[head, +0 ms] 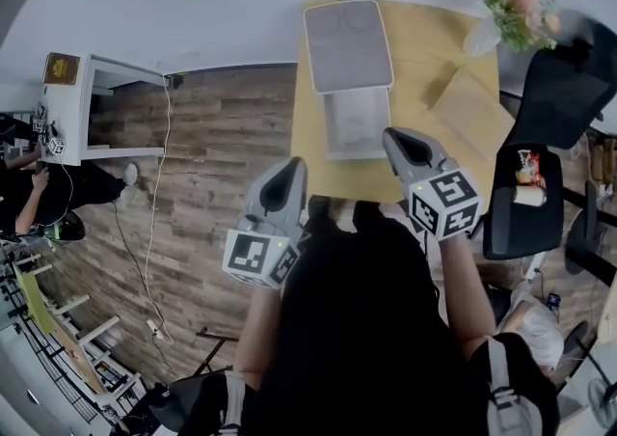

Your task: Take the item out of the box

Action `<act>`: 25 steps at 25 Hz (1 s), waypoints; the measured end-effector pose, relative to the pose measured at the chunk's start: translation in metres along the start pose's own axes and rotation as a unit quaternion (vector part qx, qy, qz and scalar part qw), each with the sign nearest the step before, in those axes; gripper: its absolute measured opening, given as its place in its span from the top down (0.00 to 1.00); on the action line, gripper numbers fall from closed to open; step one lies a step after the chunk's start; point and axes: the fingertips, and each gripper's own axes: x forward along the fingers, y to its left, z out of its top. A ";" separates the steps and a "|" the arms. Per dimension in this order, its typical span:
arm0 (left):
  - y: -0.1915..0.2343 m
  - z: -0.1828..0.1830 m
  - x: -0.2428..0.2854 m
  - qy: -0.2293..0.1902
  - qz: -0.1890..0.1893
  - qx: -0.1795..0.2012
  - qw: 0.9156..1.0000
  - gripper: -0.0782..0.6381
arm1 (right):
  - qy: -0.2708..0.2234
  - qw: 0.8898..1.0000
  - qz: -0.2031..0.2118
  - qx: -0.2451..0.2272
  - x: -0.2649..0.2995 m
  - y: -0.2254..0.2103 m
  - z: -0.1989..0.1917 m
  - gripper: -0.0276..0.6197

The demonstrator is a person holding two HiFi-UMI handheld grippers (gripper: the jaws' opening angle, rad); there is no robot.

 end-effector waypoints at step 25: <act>-0.009 -0.021 0.002 0.009 0.026 -0.022 0.999 0.88 | 0.104 0.993 0.043 -0.045 0.045 -0.003 -0.072 0.82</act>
